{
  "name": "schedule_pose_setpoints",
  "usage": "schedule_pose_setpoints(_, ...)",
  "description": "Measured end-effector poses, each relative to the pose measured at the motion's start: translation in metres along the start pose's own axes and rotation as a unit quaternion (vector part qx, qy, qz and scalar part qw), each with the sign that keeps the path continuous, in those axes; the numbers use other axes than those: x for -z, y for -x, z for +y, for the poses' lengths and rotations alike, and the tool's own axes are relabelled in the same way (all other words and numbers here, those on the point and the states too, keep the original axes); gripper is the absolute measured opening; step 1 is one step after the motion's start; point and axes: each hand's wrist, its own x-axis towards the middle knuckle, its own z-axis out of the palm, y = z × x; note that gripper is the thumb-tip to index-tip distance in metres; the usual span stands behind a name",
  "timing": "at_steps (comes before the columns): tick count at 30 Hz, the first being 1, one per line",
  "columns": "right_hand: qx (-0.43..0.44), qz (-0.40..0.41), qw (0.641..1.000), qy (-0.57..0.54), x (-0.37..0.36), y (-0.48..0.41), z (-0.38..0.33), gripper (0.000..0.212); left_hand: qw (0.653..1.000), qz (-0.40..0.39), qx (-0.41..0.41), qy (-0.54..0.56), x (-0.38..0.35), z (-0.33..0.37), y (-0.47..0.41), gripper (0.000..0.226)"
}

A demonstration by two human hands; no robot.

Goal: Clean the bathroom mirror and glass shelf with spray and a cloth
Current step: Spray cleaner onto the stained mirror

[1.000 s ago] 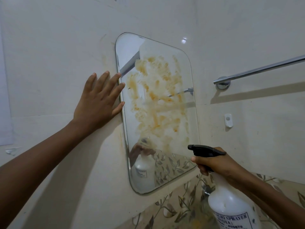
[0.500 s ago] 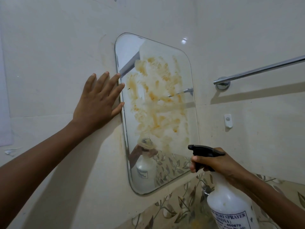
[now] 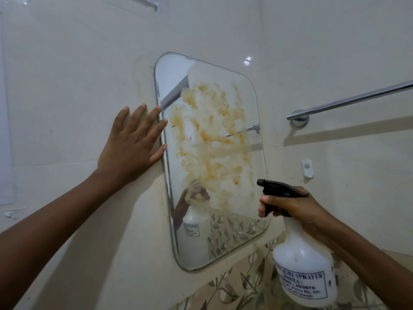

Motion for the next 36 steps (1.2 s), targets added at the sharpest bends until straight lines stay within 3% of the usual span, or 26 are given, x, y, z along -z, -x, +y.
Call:
schedule_pose_setpoints(3, -0.002, 0.012, 1.0, -0.018, -0.004, -0.007, -0.007, 0.011, 1.0, 0.003, 0.0, -0.003, 0.0, 0.0, 0.001, 0.059)
schedule_pose_setpoints(8, -0.016, -0.035, 0.999, -0.015, -0.007, -0.012, -0.016, 0.007, 1.0, 0.009, 0.0, -0.008, 0.0, 0.001, 0.001, 0.058)
schedule_pose_setpoints(11, 0.015, 0.028, 0.999, 0.024, -0.002, -0.018, -0.02, 0.008, 1.0, 0.012, -0.003, -0.007, 0.0, 0.0, 0.001, 0.057)
schedule_pose_setpoints(15, 0.008, 0.004, 1.0, -0.021, -0.001, -0.02, -0.023, 0.007, 1.0, 0.009, -0.001, -0.009, -0.002, 0.0, 0.0, 0.058)
schedule_pose_setpoints(18, 0.027, 0.081, 0.996, 0.009, 0.003, -0.028, -0.02, 0.01, 1.0, 0.009, -0.003, -0.01, -0.001, 0.0, 0.0, 0.058)
schedule_pose_setpoints(23, -0.022, -0.011, 0.999, -0.047, 0.007, -0.028, -0.02, 0.006, 1.0, 0.003, 0.0, -0.011, -0.001, 0.0, 0.0, 0.059)
schedule_pose_setpoints(29, -0.061, 0.081, 0.991, -0.09, 0.009, -0.034, -0.007, 0.02, 1.0, 0.0, 0.002, -0.013, -0.001, -0.001, 0.001, 0.059)
schedule_pose_setpoints(36, -0.006, 0.032, 0.999, -0.04, 0.012, -0.031, 0.0, 0.007, 1.0, 0.0, 0.003, -0.018, -0.002, 0.0, 0.001, 0.058)
